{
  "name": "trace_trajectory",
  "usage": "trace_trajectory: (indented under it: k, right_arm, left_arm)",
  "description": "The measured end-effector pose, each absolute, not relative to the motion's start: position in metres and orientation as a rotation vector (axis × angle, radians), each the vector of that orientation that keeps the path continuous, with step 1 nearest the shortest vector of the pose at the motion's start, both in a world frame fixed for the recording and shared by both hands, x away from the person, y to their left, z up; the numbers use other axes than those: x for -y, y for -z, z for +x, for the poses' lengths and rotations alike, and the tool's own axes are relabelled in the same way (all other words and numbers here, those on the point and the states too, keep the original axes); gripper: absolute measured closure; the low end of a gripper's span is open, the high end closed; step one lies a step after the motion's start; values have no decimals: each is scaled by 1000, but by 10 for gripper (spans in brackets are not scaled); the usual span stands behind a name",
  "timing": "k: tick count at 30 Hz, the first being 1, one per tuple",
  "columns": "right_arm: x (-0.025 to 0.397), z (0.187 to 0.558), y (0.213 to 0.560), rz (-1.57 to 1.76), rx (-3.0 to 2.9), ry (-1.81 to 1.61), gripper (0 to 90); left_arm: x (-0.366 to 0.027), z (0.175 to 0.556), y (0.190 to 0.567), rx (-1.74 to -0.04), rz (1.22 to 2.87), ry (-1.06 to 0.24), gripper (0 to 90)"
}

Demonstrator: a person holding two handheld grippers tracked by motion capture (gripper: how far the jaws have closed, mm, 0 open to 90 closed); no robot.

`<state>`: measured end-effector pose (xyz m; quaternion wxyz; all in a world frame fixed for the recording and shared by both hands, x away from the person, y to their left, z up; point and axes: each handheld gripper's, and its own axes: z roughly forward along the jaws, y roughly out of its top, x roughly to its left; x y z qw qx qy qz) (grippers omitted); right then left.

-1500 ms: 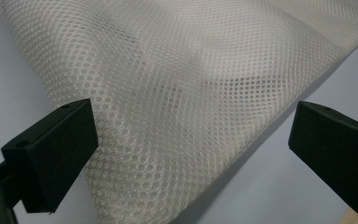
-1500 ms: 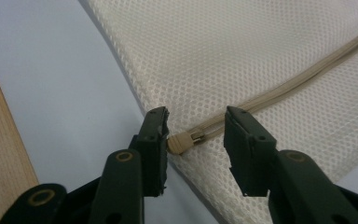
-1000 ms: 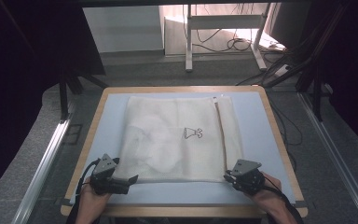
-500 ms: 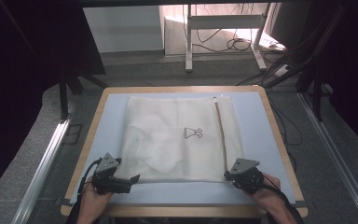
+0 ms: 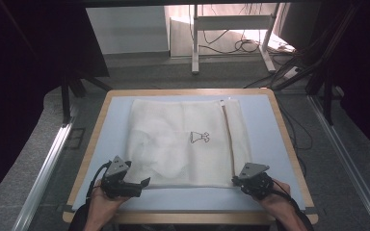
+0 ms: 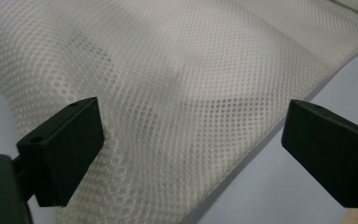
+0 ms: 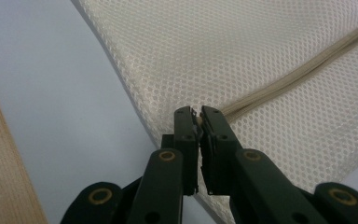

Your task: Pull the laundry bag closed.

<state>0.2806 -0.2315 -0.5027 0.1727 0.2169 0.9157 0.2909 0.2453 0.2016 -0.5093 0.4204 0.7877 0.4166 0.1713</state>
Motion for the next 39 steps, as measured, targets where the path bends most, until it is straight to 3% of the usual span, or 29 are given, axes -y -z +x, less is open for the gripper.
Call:
trace_trajectory:
  k: [8, 18, 28, 39]
  right_arm:
    - [232, 282, 503, 619, -2596, -825, 832]
    - [232, 283, 503, 638, -2600, -831, 832]
    - [232, 283, 503, 642, -2585, -822, 807]
    - [232, 282, 503, 645, -2583, -816, 811]
  left_arm:
    - [-188, 248, 504, -981, 1992, -436, 163]
    - [-179, 251, 498, -883, 1976, -376, 168]
    - [-158, 259, 495, -822, 2000, -353, 341]
    - [-134, 270, 494, -755, 2019, -321, 451]
